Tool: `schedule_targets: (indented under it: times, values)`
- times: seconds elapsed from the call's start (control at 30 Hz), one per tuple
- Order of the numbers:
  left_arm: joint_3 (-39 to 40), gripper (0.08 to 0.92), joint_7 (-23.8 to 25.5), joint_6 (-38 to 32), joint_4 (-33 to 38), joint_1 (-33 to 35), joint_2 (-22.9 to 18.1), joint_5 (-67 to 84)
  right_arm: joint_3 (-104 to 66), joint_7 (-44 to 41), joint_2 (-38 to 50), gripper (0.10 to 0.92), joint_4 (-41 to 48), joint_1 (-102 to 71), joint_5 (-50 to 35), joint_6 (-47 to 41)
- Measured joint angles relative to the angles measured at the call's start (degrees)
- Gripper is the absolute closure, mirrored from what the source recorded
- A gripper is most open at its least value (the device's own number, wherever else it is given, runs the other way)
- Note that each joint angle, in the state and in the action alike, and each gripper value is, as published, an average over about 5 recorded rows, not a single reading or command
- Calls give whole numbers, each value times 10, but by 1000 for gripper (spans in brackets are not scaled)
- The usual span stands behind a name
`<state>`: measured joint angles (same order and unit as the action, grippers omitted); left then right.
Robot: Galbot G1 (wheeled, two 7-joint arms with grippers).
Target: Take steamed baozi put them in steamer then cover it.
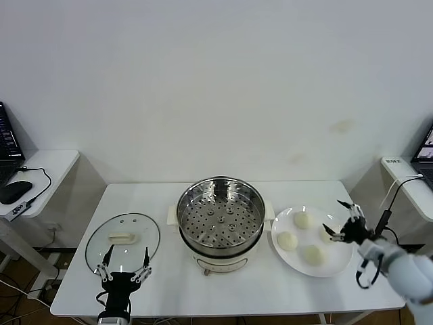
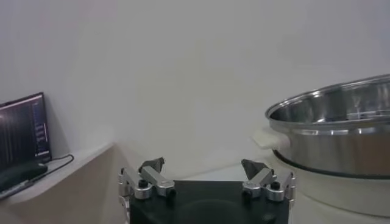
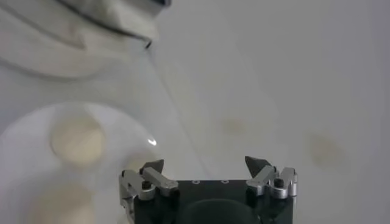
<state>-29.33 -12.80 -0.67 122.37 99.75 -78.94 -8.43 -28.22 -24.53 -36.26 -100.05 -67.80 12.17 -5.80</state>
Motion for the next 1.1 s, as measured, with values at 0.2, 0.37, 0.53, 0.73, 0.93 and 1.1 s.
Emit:
schedule_targets:
  times: [0.2,0.37,0.53,0.73,0.93,1.1]
  values:
    - [-5,177,1,0,0,-1,4,-4,164,-101,42,203,80,182,-9,-6]
    - [-6,177,1,1,1,-2,5,-7,322,-185,48,203,147,342,-14,0]
    - [-10,177,1,2,1,-5,4,-8,459,-255,33,203,211,470,-5,11]
    - [-14,177,1,2,1,-3,3,-10,568,-304,1,203,280,556,7,18]
    - [-16,177,2,2,5,0,1,-15,619,-323,-34,203,340,596,16,22]
    - [-18,177,3,1,7,1,0,-19,638,-328,-65,203,383,614,24,25]
